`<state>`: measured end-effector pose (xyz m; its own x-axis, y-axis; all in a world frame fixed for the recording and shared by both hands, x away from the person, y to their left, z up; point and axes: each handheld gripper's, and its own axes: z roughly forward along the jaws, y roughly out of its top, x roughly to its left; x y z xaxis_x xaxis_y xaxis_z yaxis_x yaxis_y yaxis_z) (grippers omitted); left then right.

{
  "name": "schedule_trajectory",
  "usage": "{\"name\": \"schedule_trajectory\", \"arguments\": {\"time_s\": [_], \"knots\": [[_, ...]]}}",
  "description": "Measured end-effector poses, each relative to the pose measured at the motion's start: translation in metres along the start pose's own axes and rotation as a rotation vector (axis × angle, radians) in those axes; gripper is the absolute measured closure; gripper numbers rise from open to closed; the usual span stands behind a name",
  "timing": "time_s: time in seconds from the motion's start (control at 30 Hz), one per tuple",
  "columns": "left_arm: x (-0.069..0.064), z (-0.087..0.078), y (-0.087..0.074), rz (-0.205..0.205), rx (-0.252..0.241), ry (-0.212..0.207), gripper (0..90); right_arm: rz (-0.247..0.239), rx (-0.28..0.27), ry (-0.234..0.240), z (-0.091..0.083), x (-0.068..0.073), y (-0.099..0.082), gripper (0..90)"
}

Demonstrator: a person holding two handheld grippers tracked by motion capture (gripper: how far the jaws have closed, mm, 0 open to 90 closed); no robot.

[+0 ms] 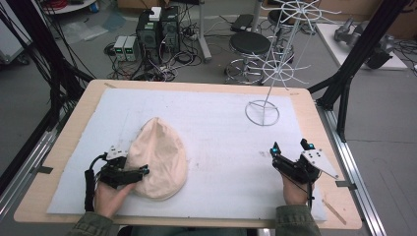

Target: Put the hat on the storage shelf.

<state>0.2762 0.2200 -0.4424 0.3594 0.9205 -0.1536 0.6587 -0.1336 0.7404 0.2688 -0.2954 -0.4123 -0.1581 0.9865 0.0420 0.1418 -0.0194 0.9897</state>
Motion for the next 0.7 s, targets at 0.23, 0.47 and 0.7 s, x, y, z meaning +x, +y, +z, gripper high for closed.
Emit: {"name": "schedule_trajectory", "arguments": {"time_s": [0.23, 0.47, 0.7], "knots": [[0.0004, 0.0004, 0.0002, -0.007, 0.008, 0.007, 35.4, 0.000, -0.001, -0.001, -0.0001, 0.0000, 0.0000, 5.7], [0.0029, -0.0003, 0.0015, -0.003, 0.015, 0.025, 61.2, 0.003, -0.003, -0.002, -0.0003, 0.0001, 0.0001, 5.7], [0.0066, -0.0005, 0.0033, 0.000, 0.013, -0.035, 83.8, 0.001, -0.003, -0.001, -0.0004, 0.0001, 0.0001, 5.7]]}}
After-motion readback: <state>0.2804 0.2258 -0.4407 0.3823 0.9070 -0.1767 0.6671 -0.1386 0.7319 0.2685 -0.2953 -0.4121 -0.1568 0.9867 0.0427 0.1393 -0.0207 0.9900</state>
